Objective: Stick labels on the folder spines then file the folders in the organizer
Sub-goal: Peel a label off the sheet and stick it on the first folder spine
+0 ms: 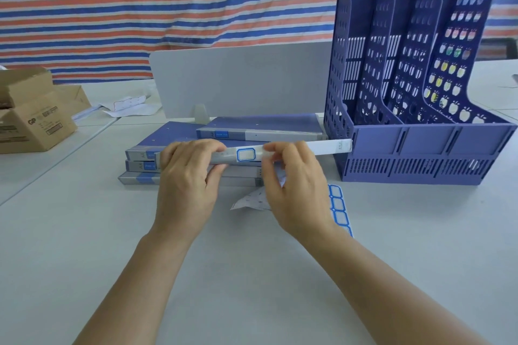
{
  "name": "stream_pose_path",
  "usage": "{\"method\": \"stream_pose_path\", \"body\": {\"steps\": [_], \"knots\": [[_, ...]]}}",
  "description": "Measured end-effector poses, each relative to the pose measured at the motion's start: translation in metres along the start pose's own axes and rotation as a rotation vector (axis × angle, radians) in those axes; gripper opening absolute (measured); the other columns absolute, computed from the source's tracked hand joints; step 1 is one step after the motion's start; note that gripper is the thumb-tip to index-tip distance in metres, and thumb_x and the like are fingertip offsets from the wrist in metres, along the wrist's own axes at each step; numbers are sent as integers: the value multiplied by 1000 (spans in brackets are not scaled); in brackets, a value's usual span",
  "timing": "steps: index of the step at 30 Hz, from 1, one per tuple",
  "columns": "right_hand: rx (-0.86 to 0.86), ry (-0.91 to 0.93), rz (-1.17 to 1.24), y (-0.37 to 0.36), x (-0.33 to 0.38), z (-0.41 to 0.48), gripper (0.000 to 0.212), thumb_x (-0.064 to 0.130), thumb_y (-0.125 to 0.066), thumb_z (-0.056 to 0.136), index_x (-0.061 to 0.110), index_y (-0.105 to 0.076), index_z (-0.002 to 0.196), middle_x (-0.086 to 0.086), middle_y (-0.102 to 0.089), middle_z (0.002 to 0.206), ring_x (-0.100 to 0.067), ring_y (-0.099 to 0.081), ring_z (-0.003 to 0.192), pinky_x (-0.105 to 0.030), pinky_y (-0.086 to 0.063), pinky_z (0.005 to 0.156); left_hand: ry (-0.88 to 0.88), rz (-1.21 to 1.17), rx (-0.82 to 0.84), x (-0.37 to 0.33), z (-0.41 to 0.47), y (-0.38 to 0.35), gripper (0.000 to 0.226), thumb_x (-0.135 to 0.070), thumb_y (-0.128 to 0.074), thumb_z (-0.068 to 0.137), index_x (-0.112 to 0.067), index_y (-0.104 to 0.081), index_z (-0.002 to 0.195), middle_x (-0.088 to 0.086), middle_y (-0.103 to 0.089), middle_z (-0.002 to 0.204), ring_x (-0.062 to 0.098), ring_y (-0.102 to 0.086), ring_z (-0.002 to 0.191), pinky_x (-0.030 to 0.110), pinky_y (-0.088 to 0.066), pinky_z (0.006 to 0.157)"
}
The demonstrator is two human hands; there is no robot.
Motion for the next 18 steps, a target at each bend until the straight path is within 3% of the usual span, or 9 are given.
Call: {"method": "stream_pose_path", "body": {"steps": [3, 6, 10, 14, 18], "knots": [[40, 215, -119, -8, 12, -7, 28, 12, -56, 93, 13, -67, 119, -4, -62, 100, -27, -60, 87, -41, -50, 73, 78, 18, -31, 1, 0, 5, 31, -9, -77, 81, -6, -64, 109, 7, -70, 101, 20, -47, 103, 49, -45, 96], [132, 311, -225, -14, 17, -9, 46, 13, -48, 93, 14, -56, 138, -4, -60, 92, -27, -54, 77, -37, -46, 67, 92, 35, -54, 2, 0, 8, 30, -10, -78, 81, -4, -66, 108, 6, -71, 102, 16, -47, 106, 53, -44, 100], [249, 286, -464, -24, 11, -11, 71, 17, -58, 87, 19, -31, 153, -1, -52, 80, -25, -46, 68, -35, -35, 60, 123, 23, -74, 4, 0, 7, 28, -13, -78, 81, -4, -67, 106, 5, -72, 100, 15, -49, 103, 46, -40, 103], [214, 196, -448, -17, 8, -11, 85, 21, -57, 88, 6, -7, 155, 2, -54, 83, -23, -47, 70, -35, -41, 61, 157, 19, -65, 7, 0, 7, 30, -16, -77, 82, -7, -67, 108, 5, -71, 100, 24, -51, 105, 41, -39, 101], [325, 294, -514, -29, 7, -20, 90, 19, -63, 84, 24, -11, 157, 0, -49, 81, -22, -37, 68, -33, -28, 63, 134, 19, -75, 6, 0, 8, 29, -14, -77, 81, -6, -66, 107, 4, -72, 102, 20, -53, 103, 45, -41, 103]]}}
Point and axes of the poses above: each hand's wrist, its own z-axis towards the middle knuckle, its own y-axis out of the back of the hand, x = y × z, the point moved 7 cm from there along z, towards the middle knuckle
